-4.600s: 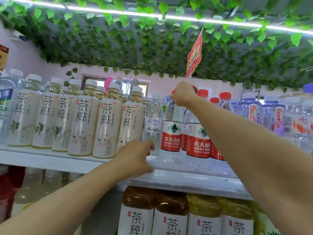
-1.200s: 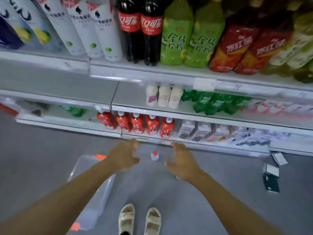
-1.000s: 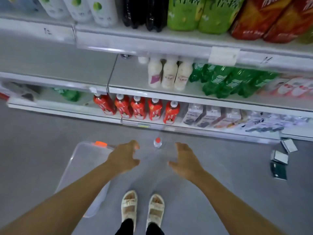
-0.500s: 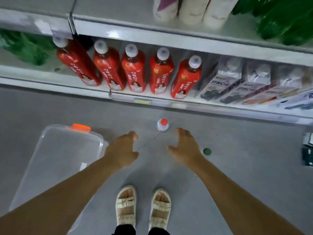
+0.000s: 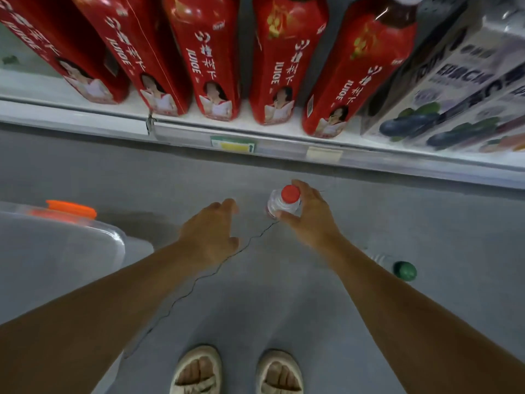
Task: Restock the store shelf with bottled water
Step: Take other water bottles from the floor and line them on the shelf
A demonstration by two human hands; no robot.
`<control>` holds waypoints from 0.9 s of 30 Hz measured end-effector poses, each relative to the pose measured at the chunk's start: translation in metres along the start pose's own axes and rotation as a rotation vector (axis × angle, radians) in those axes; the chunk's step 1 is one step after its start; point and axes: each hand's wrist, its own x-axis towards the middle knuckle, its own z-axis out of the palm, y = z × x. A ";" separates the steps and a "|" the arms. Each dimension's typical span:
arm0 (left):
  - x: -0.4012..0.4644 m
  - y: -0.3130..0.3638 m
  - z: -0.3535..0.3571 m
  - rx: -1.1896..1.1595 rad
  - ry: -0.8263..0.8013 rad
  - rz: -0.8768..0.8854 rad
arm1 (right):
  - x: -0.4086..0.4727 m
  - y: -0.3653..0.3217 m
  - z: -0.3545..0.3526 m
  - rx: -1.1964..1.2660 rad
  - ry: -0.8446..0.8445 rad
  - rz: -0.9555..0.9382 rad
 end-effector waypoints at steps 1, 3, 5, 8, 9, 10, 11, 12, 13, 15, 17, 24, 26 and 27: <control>0.005 -0.002 0.003 0.003 -0.005 -0.003 | 0.006 0.003 0.005 0.053 0.010 -0.007; 0.012 -0.007 0.009 -0.001 -0.009 -0.004 | 0.015 0.007 0.013 0.193 0.048 -0.008; 0.017 -0.009 0.012 -0.012 -0.006 -0.003 | 0.022 0.011 0.018 0.267 0.090 -0.030; 0.020 -0.010 0.009 -0.018 0.004 -0.010 | 0.027 0.011 0.018 0.269 0.133 -0.060; 0.019 -0.010 0.007 -0.026 0.006 -0.012 | 0.028 0.011 0.014 0.292 0.144 -0.041; 0.018 -0.008 0.003 -0.036 0.008 -0.011 | 0.028 0.010 0.010 0.327 0.157 -0.013; 0.016 -0.006 -0.001 -0.048 0.010 -0.008 | 0.027 0.009 0.004 0.361 0.167 0.016; 0.012 -0.004 -0.006 -0.062 0.015 -0.006 | 0.025 0.007 -0.003 0.386 0.170 0.036; 0.007 -0.001 -0.013 -0.074 0.021 -0.006 | 0.021 0.004 -0.010 0.401 0.165 0.050; -0.007 0.006 -0.029 -0.094 0.038 -0.016 | 0.012 -0.004 -0.027 0.432 0.157 0.072; -0.026 0.016 -0.047 -0.113 0.061 -0.014 | -0.001 -0.018 -0.050 0.450 0.160 0.087; -0.117 0.058 -0.132 -0.138 0.099 0.039 | -0.071 -0.115 -0.154 0.497 0.075 0.051; -0.147 0.070 -0.162 -0.140 0.123 0.060 | -0.094 -0.150 -0.189 0.461 0.046 0.017; -0.162 0.076 -0.178 -0.139 0.137 0.067 | -0.104 -0.168 -0.206 0.445 0.035 -0.009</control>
